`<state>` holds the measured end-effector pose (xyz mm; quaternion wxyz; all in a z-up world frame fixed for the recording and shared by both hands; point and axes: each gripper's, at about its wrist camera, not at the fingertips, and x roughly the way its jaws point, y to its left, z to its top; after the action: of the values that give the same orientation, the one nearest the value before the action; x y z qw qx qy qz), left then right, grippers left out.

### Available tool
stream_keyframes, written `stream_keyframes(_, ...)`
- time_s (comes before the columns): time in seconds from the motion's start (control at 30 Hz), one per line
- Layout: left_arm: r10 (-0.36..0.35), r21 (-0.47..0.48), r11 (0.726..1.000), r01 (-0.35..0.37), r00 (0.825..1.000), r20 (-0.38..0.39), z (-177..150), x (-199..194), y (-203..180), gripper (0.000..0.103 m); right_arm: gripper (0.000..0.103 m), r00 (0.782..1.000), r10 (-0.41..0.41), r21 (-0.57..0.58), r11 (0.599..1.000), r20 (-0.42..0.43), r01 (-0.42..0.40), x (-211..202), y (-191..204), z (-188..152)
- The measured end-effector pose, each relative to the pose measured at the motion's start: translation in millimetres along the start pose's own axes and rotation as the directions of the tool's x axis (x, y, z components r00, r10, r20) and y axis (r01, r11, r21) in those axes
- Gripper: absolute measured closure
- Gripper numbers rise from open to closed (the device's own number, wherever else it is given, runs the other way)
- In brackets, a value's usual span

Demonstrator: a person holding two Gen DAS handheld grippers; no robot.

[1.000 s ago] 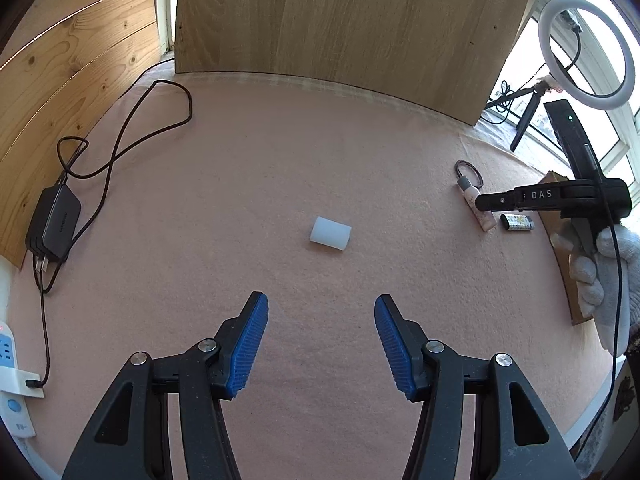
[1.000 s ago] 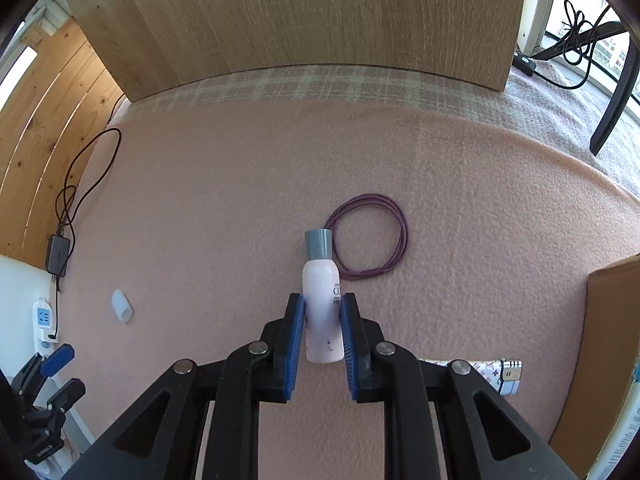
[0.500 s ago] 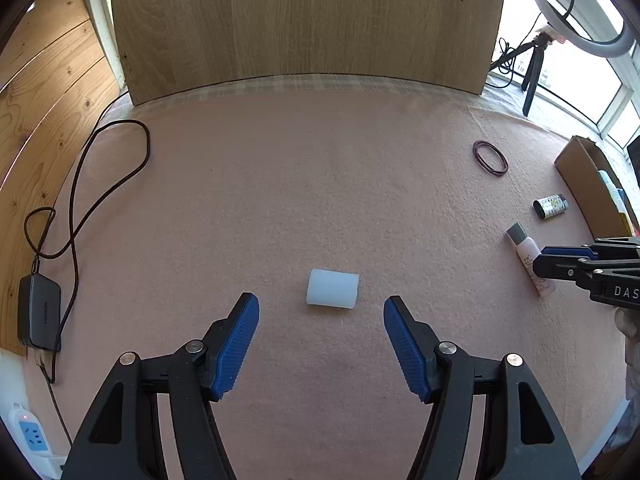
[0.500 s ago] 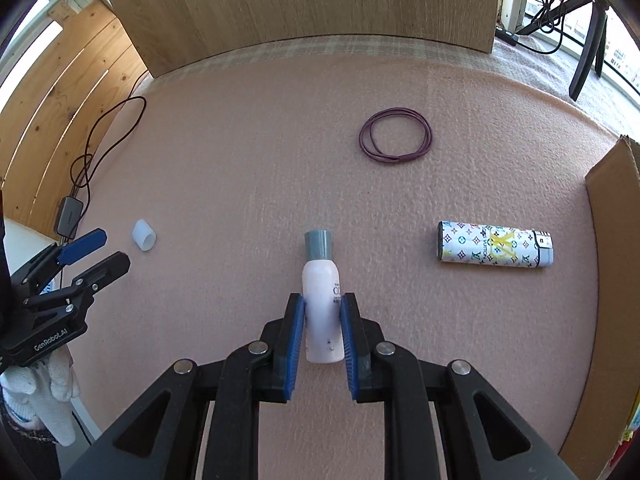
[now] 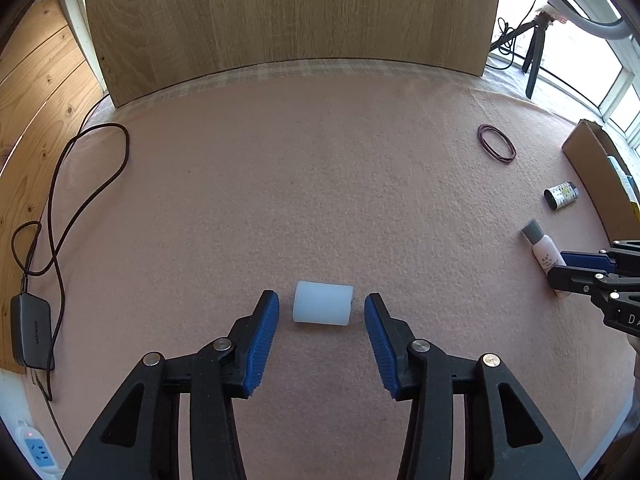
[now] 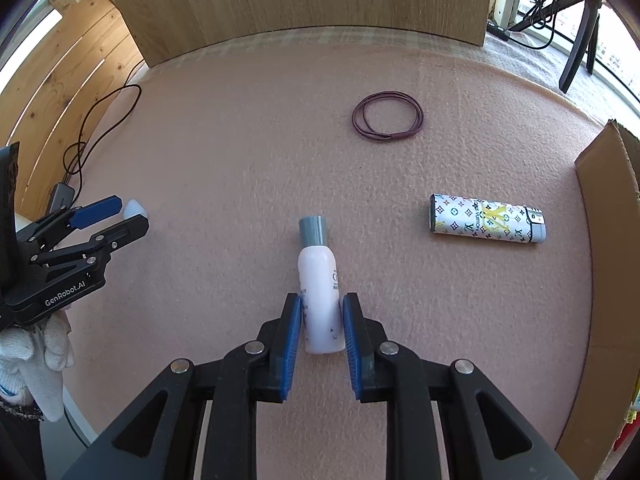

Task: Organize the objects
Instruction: 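Lift the bottle with the right tool while the left tool grasps the white cap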

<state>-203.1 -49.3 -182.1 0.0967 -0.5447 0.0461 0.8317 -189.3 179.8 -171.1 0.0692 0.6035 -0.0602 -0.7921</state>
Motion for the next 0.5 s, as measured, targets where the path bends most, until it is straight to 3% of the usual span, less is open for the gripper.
stream_keyframes(0.23,-0.017,0.000,1.000,0.017,1.000,0.006,-3.2,-1.1,-2.3,0.074,0.084,1.000,-0.024,-0.018,1.000,-0.004,0.024,3.5,2.7,4.1)
stream_keyframes(0.5,-0.022,0.026,0.999,0.021,0.999,0.030,-2.1,-5.4,-7.9,0.075,0.085,1.000,-0.030,-0.029,0.999,-0.005,0.030,7.2,8.0,5.8)
